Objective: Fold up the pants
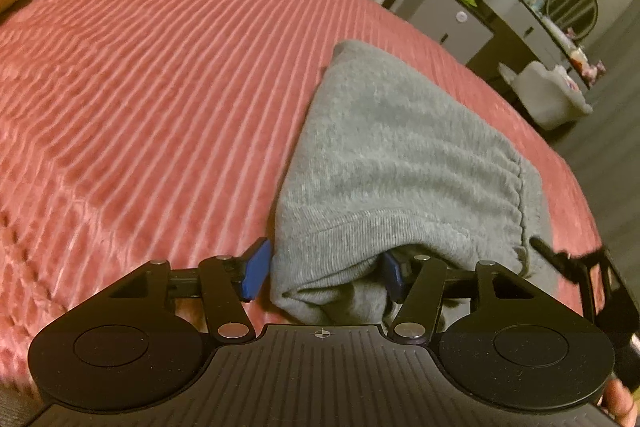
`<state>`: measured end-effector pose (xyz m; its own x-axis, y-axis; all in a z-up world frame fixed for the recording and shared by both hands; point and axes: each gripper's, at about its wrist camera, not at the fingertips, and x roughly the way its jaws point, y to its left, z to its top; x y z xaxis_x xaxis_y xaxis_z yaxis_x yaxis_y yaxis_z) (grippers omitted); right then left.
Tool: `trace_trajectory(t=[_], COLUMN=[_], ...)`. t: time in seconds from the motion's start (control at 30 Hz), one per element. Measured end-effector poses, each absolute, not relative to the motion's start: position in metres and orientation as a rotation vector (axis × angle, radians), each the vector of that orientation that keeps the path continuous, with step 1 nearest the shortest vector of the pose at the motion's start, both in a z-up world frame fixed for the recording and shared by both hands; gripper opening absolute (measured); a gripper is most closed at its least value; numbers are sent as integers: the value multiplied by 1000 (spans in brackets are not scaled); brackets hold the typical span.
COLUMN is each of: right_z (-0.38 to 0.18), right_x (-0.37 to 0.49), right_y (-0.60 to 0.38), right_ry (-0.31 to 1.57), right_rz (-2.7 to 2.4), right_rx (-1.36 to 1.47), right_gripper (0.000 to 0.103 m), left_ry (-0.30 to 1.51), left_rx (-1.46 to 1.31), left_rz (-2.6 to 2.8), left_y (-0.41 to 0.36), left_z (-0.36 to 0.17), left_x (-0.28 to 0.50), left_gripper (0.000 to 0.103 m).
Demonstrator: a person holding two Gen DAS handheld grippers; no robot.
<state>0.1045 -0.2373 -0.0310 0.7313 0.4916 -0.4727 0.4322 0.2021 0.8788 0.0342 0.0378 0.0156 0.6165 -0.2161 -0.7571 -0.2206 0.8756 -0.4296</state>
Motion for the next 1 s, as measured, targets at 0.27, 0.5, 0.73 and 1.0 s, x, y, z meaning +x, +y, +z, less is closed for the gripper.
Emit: trace_trajectory(t=[0.27, 0.5, 0.73, 1.0], right_z=[-7, -12, -24, 15], right_x=[110, 115, 144, 147], right_y=[-229, -241, -232, -239], right_ry=[810, 722, 722, 714], right_rz=[10, 67, 50, 112], right_rx=[1210, 1274, 1265, 1218], right_gripper=[52, 75, 72, 37], left_ry=[910, 919, 930, 923], left_rx=[-514, -495, -462, -265], left_rz=[-6, -4, 12, 0], left_y=[34, 27, 24, 3], left_z=[15, 14, 14, 14], left_x=[30, 29, 32, 35], left_gripper=[63, 65, 65, 78])
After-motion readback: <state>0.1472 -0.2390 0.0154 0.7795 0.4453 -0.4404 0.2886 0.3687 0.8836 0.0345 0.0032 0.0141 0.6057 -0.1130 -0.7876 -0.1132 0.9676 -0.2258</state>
